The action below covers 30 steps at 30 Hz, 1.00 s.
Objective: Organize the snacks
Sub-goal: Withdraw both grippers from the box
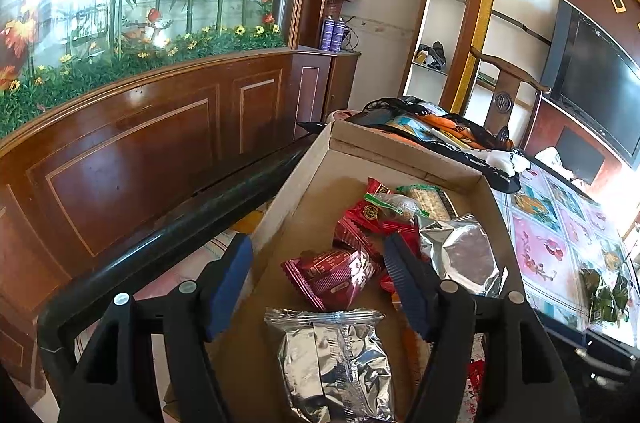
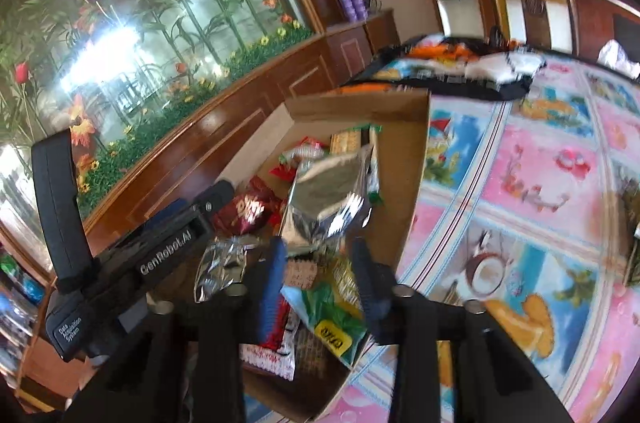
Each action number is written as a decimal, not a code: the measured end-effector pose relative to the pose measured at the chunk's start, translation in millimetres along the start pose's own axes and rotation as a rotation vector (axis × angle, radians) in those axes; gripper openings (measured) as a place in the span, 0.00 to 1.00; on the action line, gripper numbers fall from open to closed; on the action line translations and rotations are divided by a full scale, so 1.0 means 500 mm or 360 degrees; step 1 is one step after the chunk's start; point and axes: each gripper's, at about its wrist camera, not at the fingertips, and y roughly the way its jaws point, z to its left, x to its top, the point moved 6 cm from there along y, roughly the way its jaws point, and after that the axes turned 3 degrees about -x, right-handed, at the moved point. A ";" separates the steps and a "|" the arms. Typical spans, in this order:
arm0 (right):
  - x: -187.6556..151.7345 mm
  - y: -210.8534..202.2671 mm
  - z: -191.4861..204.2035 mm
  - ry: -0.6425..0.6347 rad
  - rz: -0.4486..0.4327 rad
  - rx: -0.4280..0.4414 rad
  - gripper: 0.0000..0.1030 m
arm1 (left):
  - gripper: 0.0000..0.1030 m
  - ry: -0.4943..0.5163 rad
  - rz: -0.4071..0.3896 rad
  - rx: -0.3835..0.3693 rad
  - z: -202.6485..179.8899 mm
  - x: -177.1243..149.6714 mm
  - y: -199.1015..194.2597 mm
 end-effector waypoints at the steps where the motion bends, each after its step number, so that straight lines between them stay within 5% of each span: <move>1: -0.003 0.002 0.001 0.0011 0.0007 0.0021 0.32 | 0.67 0.0000 0.0003 -0.0006 0.000 0.000 0.001; 20: -0.035 0.024 0.071 -0.0260 0.0011 0.0035 0.34 | 0.71 -0.0016 0.0041 -0.0033 -0.002 -0.005 0.009; 30: -0.019 0.010 0.039 -0.0153 -0.0002 0.0054 0.34 | 0.77 -0.0015 0.0048 -0.0048 -0.010 -0.005 0.011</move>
